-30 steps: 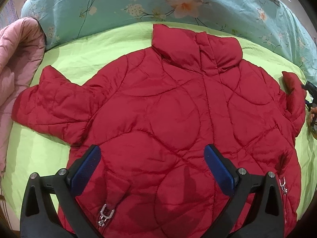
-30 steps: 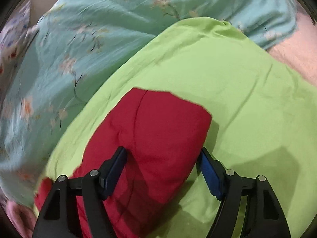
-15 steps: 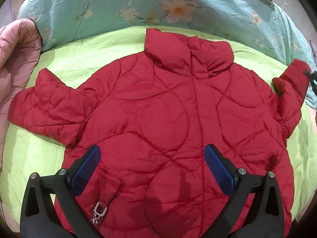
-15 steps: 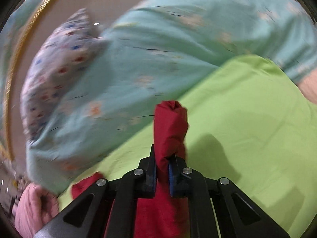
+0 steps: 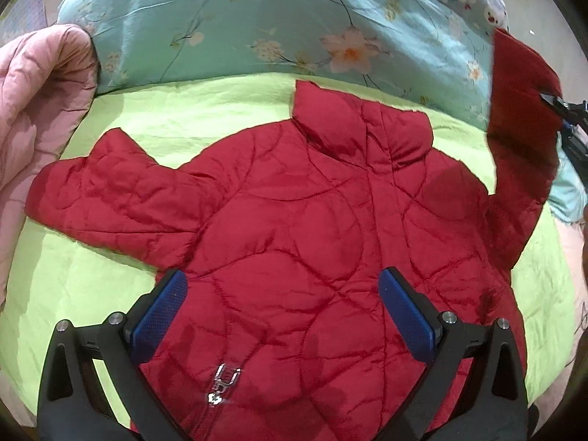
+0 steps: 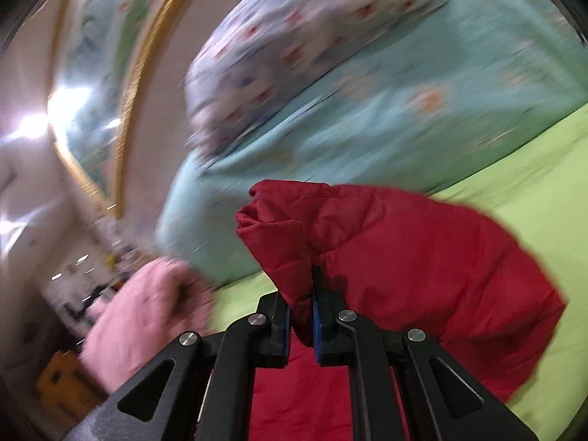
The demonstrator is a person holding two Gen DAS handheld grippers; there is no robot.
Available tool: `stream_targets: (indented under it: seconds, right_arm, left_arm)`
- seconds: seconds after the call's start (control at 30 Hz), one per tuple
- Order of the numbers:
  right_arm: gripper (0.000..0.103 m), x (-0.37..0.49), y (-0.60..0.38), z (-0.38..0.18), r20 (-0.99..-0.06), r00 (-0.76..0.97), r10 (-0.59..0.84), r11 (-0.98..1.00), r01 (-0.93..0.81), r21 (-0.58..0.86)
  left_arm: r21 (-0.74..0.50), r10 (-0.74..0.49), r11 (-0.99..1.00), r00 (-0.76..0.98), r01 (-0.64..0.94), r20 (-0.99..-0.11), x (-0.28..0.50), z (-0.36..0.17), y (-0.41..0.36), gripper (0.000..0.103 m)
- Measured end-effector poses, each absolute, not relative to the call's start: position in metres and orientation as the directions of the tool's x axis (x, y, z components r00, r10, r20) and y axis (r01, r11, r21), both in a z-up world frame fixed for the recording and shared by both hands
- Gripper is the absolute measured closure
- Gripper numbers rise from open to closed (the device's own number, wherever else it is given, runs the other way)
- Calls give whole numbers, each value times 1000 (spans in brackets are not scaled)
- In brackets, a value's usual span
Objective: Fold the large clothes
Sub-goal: 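Grasp the jacket sleeve with the right tool and lift it, then fold the held sleeve across the jacket body and open the right tool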
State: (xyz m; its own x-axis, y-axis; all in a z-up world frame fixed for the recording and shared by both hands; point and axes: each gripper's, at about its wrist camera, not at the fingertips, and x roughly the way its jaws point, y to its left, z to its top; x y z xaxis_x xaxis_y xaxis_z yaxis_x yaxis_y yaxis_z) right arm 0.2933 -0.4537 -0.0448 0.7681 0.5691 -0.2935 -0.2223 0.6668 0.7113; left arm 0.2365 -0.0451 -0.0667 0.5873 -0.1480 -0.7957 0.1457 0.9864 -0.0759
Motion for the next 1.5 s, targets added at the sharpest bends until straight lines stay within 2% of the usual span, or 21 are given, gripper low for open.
stream_targets:
  seconds: [0.27,0.5,0.73,0.8,0.83,0.87,0.9,1.0,1.1,1.17,1.27,1.37,1.5]
  right_arm:
    - [94,320,-311,-70,-277,561,780,520,-337,785]
    - [93,349,-242,-132,-319,441,839,462,-265,847]
    - [83,355,-224,-170,-375,397,838,484,-220,847]
    - [78,359,-221,-174,-391,389,834,494,-213,843]
    - [67,359,-221,-176,-390,382,838,488,-205,848]
    - [45,360,-220,-179,-390,371,843,481,-192,856]
    - [39,359,-220,-181,-392,367,844,479,-186,858]
    - [38,357,-221,-180,-414,383,826,510,-194,838]
    - [38,350,-228,-173,-363,392,845,470,-222,854]
    - [39,344,-238,-162,-363,434,825,496,-246,833]
    - [39,332,-267,-144,-403,532,745,595,-256,762]
    - [46,322,-310,-136,-456,626,632,694,-196,693]
    - [51,314,-356,-140,-553,683,477,801,-79,593]
  left_arm:
    - [-106,-153,988,586,113,-796,227,-69,-11,0]
    - [-123,-150,989,574,86,-805,224,-78,14,0]
    - [-130,-149,989,552,74,-820,232,-93,20,0]
    - [-130,-151,989,545,77,-825,236,-99,18,0]
    - [-130,-151,988,541,78,-827,237,-101,17,0]
    - [-131,-154,988,538,81,-829,238,-103,15,0]
    - [-133,-157,988,534,84,-831,239,-105,14,0]
    - [-144,-169,986,520,88,-837,243,-110,11,0]
    - [-180,-204,979,517,98,-831,247,-110,9,0]
    - [-202,-232,973,517,114,-824,252,-107,2,0]
    - [-233,-282,959,536,159,-796,261,-99,-16,0]
    - [-262,-346,938,543,228,-766,275,-96,-41,0]
    - [-272,-367,928,504,254,-782,309,-114,-74,0]
